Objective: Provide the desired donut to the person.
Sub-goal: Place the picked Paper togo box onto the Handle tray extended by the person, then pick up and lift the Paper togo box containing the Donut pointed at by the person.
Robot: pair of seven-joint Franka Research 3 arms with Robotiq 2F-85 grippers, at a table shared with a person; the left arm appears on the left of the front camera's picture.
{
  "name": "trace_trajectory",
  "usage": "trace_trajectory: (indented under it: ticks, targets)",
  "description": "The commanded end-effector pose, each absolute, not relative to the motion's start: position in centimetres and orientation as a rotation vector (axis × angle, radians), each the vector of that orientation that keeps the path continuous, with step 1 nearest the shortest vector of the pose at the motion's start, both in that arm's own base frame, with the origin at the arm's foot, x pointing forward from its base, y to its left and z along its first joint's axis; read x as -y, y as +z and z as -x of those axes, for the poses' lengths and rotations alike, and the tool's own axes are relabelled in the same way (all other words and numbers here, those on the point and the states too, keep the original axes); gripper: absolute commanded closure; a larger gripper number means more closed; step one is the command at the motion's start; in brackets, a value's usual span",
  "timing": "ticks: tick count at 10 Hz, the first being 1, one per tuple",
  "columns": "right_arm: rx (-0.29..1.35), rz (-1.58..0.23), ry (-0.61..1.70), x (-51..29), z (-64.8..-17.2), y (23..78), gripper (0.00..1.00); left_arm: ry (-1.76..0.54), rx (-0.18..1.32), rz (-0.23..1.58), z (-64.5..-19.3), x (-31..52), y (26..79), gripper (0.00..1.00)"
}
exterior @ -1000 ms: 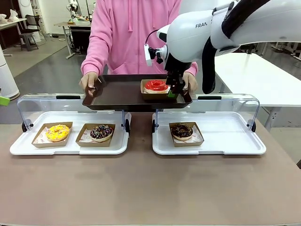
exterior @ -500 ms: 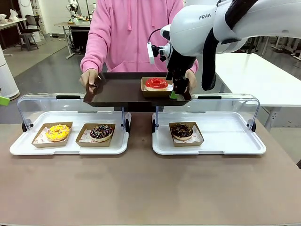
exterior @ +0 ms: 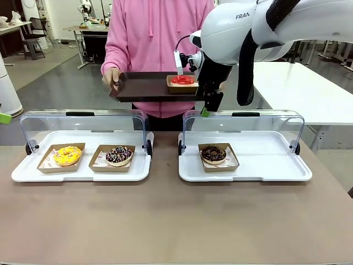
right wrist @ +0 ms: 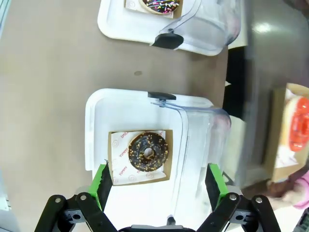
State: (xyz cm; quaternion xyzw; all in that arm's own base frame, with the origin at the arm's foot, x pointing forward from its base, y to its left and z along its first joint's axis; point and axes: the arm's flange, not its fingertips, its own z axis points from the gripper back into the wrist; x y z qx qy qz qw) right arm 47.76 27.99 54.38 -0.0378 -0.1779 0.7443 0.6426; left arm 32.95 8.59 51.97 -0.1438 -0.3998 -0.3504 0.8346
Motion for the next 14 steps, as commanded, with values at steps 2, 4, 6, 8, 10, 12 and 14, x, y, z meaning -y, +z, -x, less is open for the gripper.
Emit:
trace_trajectory:
  ticks: [2,4,6,8,10,12,14]
  targets:
    - [0.422,0.093,1.698,-28.1,-47.9,54.5,0.0,-0.735,0.851,0.313,-33.0,-8.7,51.9,0.0]
    - [0.422,0.093,1.698,-28.1,-47.9,54.5,0.0,-0.735,0.851,0.313,-33.0,-8.7,51.9,0.0]
    - [0.422,0.093,1.698,-28.1,-47.9,54.5,0.0,-0.735,0.851,0.313,-33.0,-8.7,51.9,0.0]
    - [0.422,0.093,1.698,-28.1,-47.9,54.5,0.0,-0.735,0.851,0.313,-33.0,-8.7,51.9,0.0]
    - [0.422,0.093,1.698,-28.1,-47.9,54.5,0.0,-0.735,0.851,0.313,-33.0,-8.7,51.9,0.0]
    - [0.578,-0.001,1.608,-25.9,-46.8,57.4,0.0,-0.735,0.851,0.313,-33.0,-8.7,51.9,0.0]
    - [0.628,-0.172,1.504,-16.7,-42.5,61.8,0.0,-0.735,0.851,0.313,-33.0,-8.7,51.9,0.0]
